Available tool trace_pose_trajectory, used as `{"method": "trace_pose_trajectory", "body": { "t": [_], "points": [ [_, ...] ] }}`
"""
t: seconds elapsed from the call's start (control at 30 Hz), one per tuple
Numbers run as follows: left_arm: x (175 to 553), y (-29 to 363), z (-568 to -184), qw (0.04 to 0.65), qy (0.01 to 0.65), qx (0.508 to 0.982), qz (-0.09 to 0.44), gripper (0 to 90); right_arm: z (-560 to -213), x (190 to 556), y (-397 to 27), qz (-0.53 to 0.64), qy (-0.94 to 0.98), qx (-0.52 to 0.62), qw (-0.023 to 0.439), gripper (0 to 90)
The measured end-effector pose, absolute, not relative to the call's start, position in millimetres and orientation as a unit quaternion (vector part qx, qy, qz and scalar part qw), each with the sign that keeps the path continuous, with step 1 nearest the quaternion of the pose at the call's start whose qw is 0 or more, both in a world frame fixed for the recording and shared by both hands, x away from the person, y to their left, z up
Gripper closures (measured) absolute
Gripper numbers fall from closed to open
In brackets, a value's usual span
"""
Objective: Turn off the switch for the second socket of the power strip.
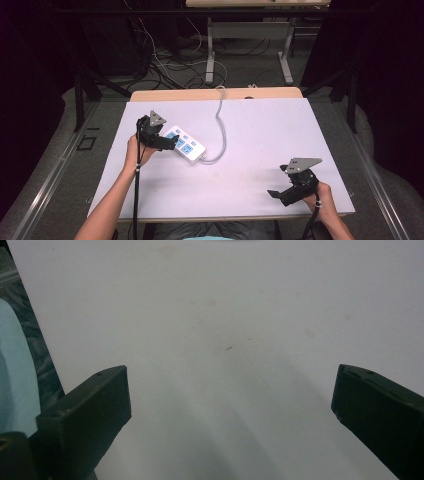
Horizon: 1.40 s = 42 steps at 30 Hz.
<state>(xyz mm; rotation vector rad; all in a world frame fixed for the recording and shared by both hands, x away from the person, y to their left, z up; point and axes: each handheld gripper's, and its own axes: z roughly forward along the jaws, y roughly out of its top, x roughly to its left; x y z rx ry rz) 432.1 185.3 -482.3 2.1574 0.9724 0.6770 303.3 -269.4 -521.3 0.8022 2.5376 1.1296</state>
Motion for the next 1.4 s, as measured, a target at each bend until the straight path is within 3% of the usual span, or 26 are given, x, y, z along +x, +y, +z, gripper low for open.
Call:
{"method": "trace_pose_trajectory", "body": {
  "t": [1.13,1.4],
  "points": [
    [463.0,158.7,-500.8,0.321,0.379,0.836,0.233,7.4,-520.7,303.6,-270.1,0.383,0.873,0.274,0.127,2.1],
    [465.1,150.4,-502.9,0.311,0.370,0.846,0.225,22.9,-520.5,303.2,-270.4,0.383,0.873,0.276,0.127,2.1]
  ]
}}
